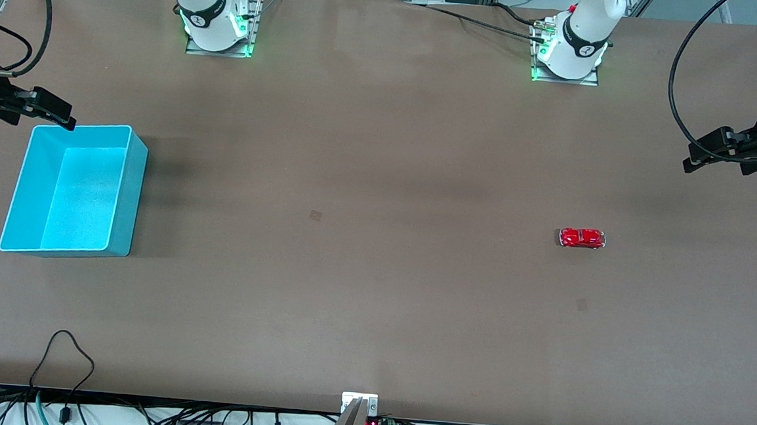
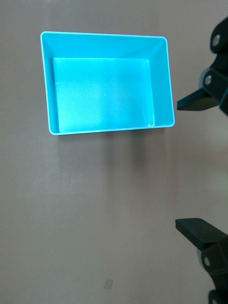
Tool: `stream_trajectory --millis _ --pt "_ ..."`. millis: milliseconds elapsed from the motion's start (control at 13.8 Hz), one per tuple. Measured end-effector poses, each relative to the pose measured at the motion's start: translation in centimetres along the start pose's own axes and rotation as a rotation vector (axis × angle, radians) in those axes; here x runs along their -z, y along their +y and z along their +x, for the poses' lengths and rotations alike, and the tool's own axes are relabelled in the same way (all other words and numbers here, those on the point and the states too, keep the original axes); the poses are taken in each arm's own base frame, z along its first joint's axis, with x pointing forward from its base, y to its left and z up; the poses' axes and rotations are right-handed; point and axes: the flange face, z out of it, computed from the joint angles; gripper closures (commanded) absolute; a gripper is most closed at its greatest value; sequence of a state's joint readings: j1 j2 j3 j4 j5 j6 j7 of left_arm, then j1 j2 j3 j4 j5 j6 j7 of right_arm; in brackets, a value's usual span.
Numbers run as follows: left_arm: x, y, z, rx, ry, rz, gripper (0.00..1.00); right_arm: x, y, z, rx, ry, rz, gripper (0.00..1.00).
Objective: Wind red beetle toy and store in blue box
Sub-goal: 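Reach the left gripper over the red toy car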
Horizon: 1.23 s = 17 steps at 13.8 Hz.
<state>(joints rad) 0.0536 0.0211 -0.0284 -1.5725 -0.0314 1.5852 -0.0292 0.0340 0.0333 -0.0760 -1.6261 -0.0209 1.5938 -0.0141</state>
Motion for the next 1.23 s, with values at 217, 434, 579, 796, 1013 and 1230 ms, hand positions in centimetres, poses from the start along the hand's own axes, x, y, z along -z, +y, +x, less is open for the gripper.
stream_trajectory --millis 217,434,579,796,1013,1230 --pt "0.0 0.1 0.0 -0.002 0.001 0.000 0.00 0.0 0.1 0.0 -0.001 0.000 0.000 0.00" --pt "-0.2 0.2 0.2 -0.003 0.001 0.000 0.00 0.0 0.1 0.0 -0.002 0.000 0.000 0.00" --pt "-1.8 0.2 0.9 -0.003 -0.026 0.000 0.00 0.0 0.1 0.0 -0.002 0.000 0.000 0.00" --pt "-4.0 0.3 2.0 -0.006 -0.060 0.000 0.00 0.0 0.1 0.0 -0.002 -0.001 0.000 0.00" --pt "-5.8 0.5 2.7 -0.011 -0.092 -0.004 0.00 -0.8 0.1 0.2 -0.002 -0.016 0.000 0.00" --pt "-9.6 0.3 3.6 -0.035 -0.153 -0.006 0.00 -3.1 0.0 1.2 -0.001 -0.058 -0.002 0.00"
